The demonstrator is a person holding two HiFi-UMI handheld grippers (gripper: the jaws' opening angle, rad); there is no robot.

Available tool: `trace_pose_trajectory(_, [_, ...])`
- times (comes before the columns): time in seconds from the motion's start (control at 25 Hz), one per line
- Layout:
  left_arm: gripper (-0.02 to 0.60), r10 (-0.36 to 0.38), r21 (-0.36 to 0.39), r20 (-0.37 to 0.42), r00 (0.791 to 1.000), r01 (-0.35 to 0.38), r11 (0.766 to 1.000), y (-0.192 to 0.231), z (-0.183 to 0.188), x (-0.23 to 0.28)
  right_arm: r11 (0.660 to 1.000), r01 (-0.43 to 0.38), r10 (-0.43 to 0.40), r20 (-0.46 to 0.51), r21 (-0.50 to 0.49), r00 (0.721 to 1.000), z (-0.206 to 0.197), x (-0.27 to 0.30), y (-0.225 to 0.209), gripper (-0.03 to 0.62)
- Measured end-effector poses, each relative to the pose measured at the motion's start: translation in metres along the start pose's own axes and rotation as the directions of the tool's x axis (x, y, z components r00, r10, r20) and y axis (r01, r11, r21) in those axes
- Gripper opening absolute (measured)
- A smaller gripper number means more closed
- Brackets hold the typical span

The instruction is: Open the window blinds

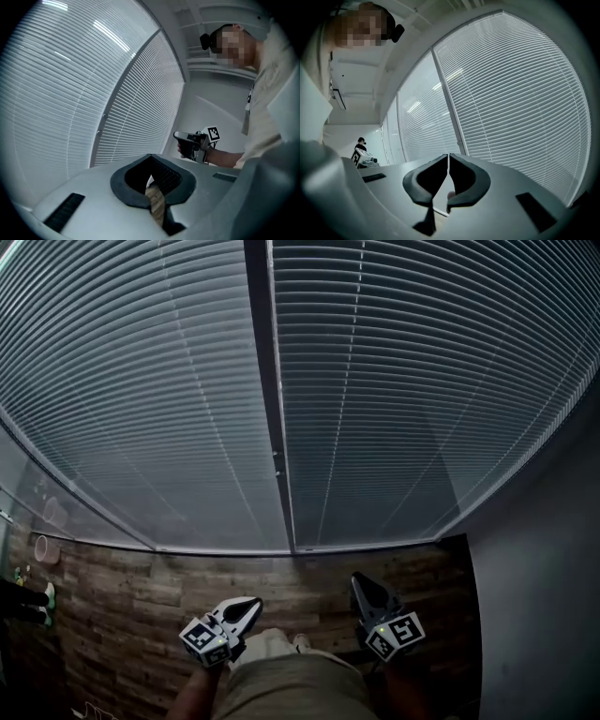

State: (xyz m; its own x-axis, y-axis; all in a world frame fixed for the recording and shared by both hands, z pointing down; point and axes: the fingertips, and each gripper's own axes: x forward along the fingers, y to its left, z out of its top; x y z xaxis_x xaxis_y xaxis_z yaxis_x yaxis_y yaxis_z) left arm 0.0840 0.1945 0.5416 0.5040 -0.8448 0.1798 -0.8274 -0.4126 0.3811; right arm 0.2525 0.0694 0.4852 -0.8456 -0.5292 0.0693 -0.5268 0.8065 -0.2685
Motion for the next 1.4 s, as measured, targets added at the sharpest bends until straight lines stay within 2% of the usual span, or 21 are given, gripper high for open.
trace_pose_trajectory(0.2, [0.012,0.048,-0.015,0.030,0.998,-0.048,0.999,0.013,0.000,-0.007,1.000,-0.020,0.020,-0.023,-0.004,1.000,-0.013,0.014,0.004,0.018])
trace_pose_trajectory(0.52, [0.012,0.078,-0.068,0.062,0.995,-0.074,0.995,0.053,0.003,-0.029,1.000,-0.023,0.023,-0.030,-0.001,0.999,-0.018,0.052,0.021,0.018])
trace_pose_trajectory(0.6, [0.012,0.064,-0.085,0.059,0.996,-0.059,0.995,0.060,0.004,-0.032,1.000,-0.014,0.014,-0.032,0.005,0.999,-0.016,0.058,0.027,0.018])
trace_pose_trajectory(0.72, [0.012,0.022,-0.071,0.055,0.998,-0.018,0.997,0.075,0.013,-0.027,1.000,0.001,-0.001,-0.014,-0.002,1.000,-0.009,0.073,0.030,0.018])
trace_pose_trajectory(0.84, [0.012,0.020,-0.071,0.044,0.999,-0.017,0.997,0.097,0.010,-0.021,1.000,0.021,-0.022,-0.017,-0.009,1.000,-0.017,0.087,0.027,0.018])
trace_pose_trajectory(1.04, [0.012,0.014,-0.106,0.078,0.997,-0.005,0.994,0.115,0.029,-0.023,0.999,0.054,-0.054,-0.025,0.001,0.998,-0.011,0.101,0.032,0.018])
trace_pose_trajectory(1.24, [0.012,-0.007,-0.074,0.051,0.999,0.010,0.997,0.151,0.005,-0.028,0.998,0.069,-0.069,-0.031,-0.005,0.997,-0.033,0.124,0.034,0.018])
trace_pose_trajectory(1.4, [0.012,0.004,-0.136,0.069,0.998,0.005,0.991,0.162,0.029,-0.035,0.997,0.081,-0.081,-0.023,-0.018,0.996,-0.023,0.138,0.040,0.018])
